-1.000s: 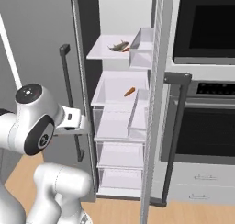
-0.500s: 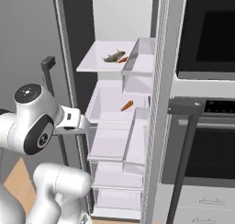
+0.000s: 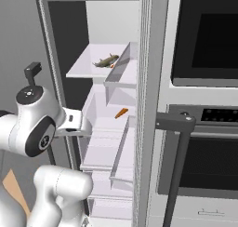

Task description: Place one carrot and one fish in each tupperware on the nearby counter, to pack two identical lunches.

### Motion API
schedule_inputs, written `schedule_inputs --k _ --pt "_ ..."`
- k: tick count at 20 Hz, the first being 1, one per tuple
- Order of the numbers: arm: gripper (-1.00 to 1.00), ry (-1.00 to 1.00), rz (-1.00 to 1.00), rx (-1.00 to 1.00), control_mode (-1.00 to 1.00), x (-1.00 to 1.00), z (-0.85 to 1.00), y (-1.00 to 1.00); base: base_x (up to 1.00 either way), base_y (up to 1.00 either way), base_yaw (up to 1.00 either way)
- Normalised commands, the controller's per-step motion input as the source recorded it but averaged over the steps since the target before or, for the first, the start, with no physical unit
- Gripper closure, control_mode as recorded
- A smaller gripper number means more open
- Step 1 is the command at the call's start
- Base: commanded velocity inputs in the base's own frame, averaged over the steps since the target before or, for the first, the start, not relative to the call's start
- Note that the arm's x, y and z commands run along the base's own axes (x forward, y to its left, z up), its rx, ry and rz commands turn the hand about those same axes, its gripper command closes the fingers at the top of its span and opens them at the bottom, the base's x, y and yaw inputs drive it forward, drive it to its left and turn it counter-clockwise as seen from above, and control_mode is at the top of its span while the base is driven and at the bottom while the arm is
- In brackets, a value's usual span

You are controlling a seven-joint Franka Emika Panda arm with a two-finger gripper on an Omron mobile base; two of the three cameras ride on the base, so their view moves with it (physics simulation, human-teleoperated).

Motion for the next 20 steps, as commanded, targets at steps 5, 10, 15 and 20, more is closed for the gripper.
schedule_inputs --k 5,10,15,20 --pt "-1.0 -0.09 -0.01 -0.03 -1.0 0.28 -0.5 0.0 0.0 0.0 0.0" --pt "-1.0 -0.03 0.0 0.0 -1.0 0.52 -0.56 -0.01 0.0 0.0 0.0" --pt "-1.0 -0.08 0.0 0.03 -1.0 0.55 -0.49 -0.04 0.0 0.0 0.0" --pt "-1.0 -0.03 -0.07 0.02 -1.0 0.52 -0.17 -0.21 0.0 0.0 0.0"
